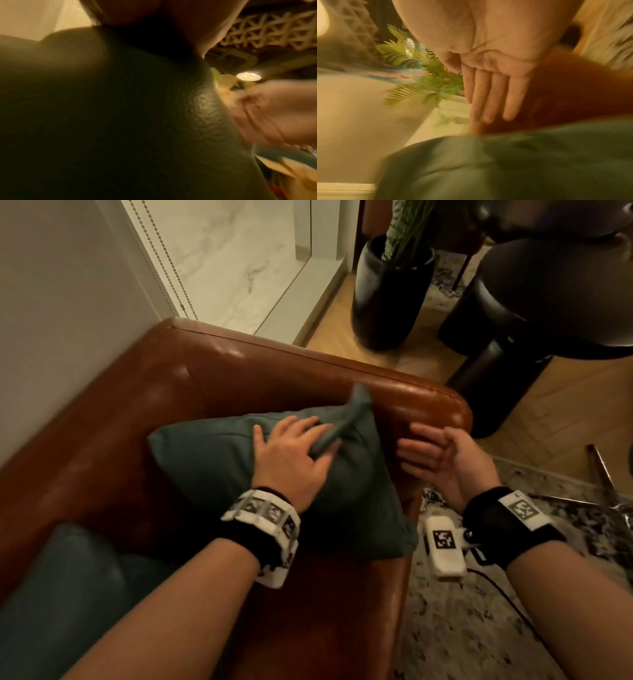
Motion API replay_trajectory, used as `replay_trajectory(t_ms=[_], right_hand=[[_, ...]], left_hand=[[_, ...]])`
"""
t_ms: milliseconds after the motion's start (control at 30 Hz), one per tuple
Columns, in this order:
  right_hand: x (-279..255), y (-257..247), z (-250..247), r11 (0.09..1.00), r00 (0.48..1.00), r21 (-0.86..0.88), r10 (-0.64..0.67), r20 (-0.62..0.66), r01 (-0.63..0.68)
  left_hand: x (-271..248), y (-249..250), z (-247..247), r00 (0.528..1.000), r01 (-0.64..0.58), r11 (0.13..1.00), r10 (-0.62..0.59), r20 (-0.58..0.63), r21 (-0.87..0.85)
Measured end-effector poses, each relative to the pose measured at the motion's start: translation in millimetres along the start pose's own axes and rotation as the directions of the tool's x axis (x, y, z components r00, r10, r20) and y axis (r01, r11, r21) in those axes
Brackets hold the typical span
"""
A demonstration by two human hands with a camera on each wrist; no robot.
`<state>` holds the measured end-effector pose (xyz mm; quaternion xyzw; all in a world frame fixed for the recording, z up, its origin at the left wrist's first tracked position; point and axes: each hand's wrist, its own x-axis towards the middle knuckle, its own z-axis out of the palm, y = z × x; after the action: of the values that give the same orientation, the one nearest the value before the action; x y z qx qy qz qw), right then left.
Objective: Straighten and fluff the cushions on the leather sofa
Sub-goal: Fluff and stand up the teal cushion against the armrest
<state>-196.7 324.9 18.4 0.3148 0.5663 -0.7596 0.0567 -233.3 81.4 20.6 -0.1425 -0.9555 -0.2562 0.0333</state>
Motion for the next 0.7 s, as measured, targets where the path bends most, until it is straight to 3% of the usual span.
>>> replay_trajectory(t_ms=[67, 133, 167, 233, 300, 367, 433, 500, 567, 633, 700], right_hand=[[5.1, 24.3, -21.2, 0.951, 0.984, -0.297, 0.04, -0.175, -0.091], [2.7, 56.2, -41.3, 0.831, 0.959, -0.499, 0.134, -0.252, -0.247], [-1.6, 67.0, -45.9, 0.816, 0.936, -0.478, 0.208, -0.284, -0.326], [-13.4, 71.8, -45.9, 0.891, 0.929, -0.289, 0.291, -0.229, -0.35], [-29.3, 50.6, -31.2, 0.984, 0.982, -0.075, 0.154, -0.105, -0.162], [-39.6, 17.2, -12.2, 0.994, 0.994, 0.04, -0.097, -0.055, 0.099], [-40.2, -9.7, 7.8, 0.927, 0.935, -0.123, -0.354, 0.016, 0.354], [-31.5, -14.4, 18.1, 0.724, 0.861, -0.476, -0.48, 0.172, 0.499], [-17.5, 9.5, 25.0, 0.41, 0.832, -0.744, -0.426, 0.355, 0.527], [-13.3, 48.8, 38.2, 0.125, 0.776, -0.792, -0.336, 0.534, 0.598], [-17.1, 77.9, 49.7, -0.021, 0.74, -0.761, -0.216, 0.637, 0.649]], left_hand=[[7.3, -11.3, -23.1, 0.987, 0.038, 0.963, -0.078, -0.139, -0.268], [14.8, -13.1, -52.5, 0.958, 0.079, 0.894, -0.19, -0.215, -0.441], [18.6, -12.9, -67.7, 0.939, 0.103, 0.858, -0.25, -0.236, -0.502], [25.1, -13.7, -94.0, 0.878, 0.133, 0.766, -0.385, -0.283, -0.629], [31.9, -21.7, -108.5, 0.786, 0.135, 0.635, -0.536, -0.308, -0.761], [34.8, -37.4, -107.3, 0.713, 0.178, 0.496, -0.66, -0.236, -0.85], [28.5, -55.1, -92.5, 0.684, 0.371, 0.513, -0.715, -0.146, -0.774], [15.9, -73.4, -72.5, 0.692, 0.517, 0.573, -0.717, -0.084, -0.636], [3.0, -76.3, -54.3, 0.784, 0.49, 0.655, -0.62, -0.037, -0.575], [-3.2, -69.1, -42.1, 0.869, 0.411, 0.694, -0.494, 0.024, -0.592], [-2.1, -62.8, -37.6, 0.872, 0.416, 0.646, -0.483, 0.079, -0.64]])
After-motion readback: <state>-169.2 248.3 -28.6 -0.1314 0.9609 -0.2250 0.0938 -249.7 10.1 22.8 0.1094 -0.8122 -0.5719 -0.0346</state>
